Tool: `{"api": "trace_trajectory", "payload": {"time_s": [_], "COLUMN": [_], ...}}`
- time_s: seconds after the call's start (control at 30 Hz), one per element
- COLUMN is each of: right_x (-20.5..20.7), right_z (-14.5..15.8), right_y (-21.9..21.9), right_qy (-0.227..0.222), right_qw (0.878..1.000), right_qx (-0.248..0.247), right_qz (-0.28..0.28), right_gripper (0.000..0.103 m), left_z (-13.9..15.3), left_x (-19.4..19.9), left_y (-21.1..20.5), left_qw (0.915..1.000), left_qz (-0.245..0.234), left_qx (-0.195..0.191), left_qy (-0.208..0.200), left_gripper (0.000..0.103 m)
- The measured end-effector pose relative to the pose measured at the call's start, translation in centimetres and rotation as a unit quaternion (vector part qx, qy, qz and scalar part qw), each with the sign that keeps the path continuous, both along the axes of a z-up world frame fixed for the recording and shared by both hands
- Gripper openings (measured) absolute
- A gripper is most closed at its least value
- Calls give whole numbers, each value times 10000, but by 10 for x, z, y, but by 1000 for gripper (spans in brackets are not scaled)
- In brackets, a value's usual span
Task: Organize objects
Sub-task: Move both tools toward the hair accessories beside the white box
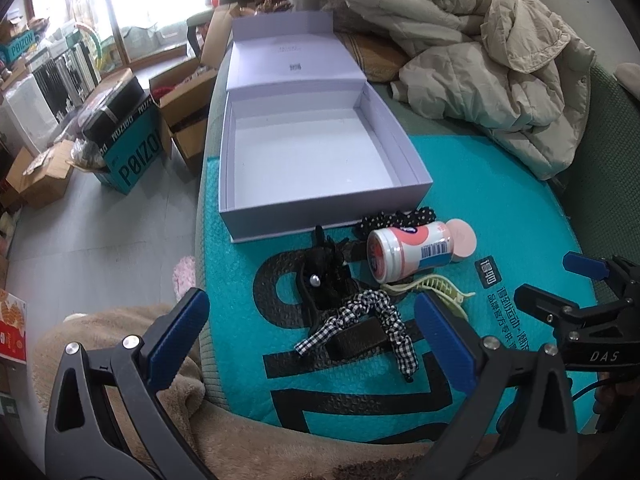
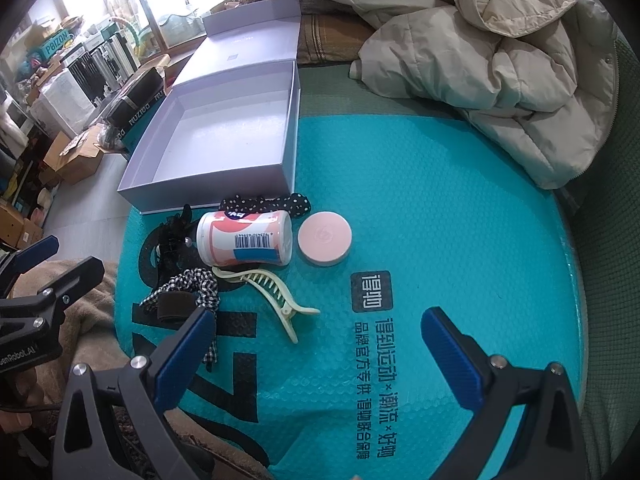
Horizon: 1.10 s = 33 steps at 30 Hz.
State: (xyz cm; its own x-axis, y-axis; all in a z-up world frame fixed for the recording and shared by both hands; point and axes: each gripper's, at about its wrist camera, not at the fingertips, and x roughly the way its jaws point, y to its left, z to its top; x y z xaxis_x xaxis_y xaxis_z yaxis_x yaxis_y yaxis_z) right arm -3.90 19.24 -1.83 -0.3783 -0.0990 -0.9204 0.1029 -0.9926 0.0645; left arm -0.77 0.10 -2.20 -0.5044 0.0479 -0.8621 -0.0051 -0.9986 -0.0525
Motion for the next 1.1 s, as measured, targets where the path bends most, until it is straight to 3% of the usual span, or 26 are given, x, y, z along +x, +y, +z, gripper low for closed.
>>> {"api": "trace_trajectory", "payload": {"time_s": [0.5, 0.77, 1.1], "right_x": [-16, -26, -31], "right_z": [-21, -33, -50], "right_y": [-1, -1, -15], "right_qy": [-280, -489, -804], "right_qw": [9996, 9986, 9944], "right_qx": [22, -172, -273], "right_qz": [59, 142, 626], "right_gripper": [103, 103, 103], "left_z": [-33, -49, -68], "left_x": [-18, -24, -28], "left_y": [-7, -9, -7], "left_qw": [9962, 9902, 9795], "left_qz": [70, 58, 8], "left_qx": [352, 596, 866], "left_qy": [-798, -1265, -1820], "left_gripper": [103, 103, 102]}}
